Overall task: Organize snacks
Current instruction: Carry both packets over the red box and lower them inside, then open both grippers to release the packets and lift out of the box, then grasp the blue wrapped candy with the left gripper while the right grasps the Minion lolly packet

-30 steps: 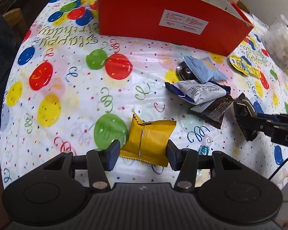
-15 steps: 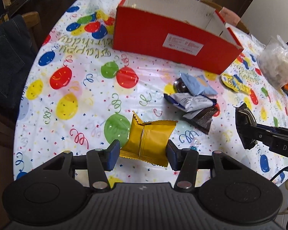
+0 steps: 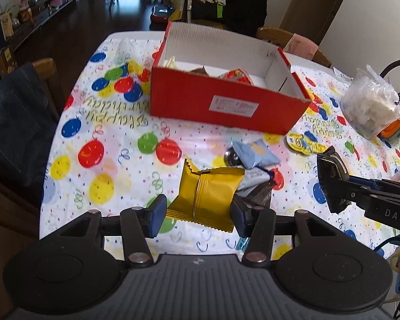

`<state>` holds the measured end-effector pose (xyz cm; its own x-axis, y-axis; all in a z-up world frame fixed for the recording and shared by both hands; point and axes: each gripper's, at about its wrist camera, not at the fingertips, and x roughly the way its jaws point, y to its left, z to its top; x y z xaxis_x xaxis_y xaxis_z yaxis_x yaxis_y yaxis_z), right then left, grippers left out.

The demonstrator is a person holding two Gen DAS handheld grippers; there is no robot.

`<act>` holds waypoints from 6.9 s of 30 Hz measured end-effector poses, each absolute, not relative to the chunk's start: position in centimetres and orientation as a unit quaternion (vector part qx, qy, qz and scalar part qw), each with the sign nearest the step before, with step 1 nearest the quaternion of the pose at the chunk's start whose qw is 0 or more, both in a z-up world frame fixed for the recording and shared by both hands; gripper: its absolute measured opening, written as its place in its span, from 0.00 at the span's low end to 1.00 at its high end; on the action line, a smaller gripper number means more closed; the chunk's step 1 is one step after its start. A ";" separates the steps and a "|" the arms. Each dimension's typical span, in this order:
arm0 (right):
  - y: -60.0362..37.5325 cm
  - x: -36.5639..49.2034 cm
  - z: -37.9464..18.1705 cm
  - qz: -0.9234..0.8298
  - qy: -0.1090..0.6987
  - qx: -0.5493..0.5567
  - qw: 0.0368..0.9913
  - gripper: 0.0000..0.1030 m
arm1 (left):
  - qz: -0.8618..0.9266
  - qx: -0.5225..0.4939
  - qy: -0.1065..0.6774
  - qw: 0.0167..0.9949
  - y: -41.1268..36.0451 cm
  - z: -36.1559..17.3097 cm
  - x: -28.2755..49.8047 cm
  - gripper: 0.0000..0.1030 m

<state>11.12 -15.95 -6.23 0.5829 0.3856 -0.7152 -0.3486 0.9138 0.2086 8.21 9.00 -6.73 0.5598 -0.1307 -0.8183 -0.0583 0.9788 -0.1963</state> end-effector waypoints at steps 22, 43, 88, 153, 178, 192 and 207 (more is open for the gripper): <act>-15.4 20.9 -2.5 0.216 0.372 -0.001 0.903 0.30 | -0.013 -0.063 0.437 0.897 7.2 -2.5 17.9 0.49; -12.8 35.1 -5.2 0.212 0.429 -0.040 0.877 0.30 | 0.054 -0.042 0.502 0.862 7.1 -4.6 32.2 0.49; -10.1 37.1 -8.0 0.220 0.458 -0.083 0.857 0.45 | 0.056 -0.028 0.543 0.837 6.7 -8.3 36.0 0.51; -23.1 14.9 -6.9 0.246 0.386 -0.057 0.887 1.00 | -0.047 -0.058 0.489 0.869 2.1 -8.0 10.1 0.80; -23.2 25.3 -15.4 0.320 0.409 -0.186 0.834 0.95 | -0.003 -0.070 0.567 0.821 -1.4 -15.1 10.9 0.75; -22.6 28.0 -17.3 0.349 0.420 -0.195 0.815 0.83 | -0.002 -0.069 0.577 0.814 -1.8 -16.2 10.9 0.43; -21.7 26.5 -16.8 0.342 0.416 -0.195 0.820 0.49 | 0.004 -0.059 0.576 0.816 -3.0 -16.2 10.9 0.12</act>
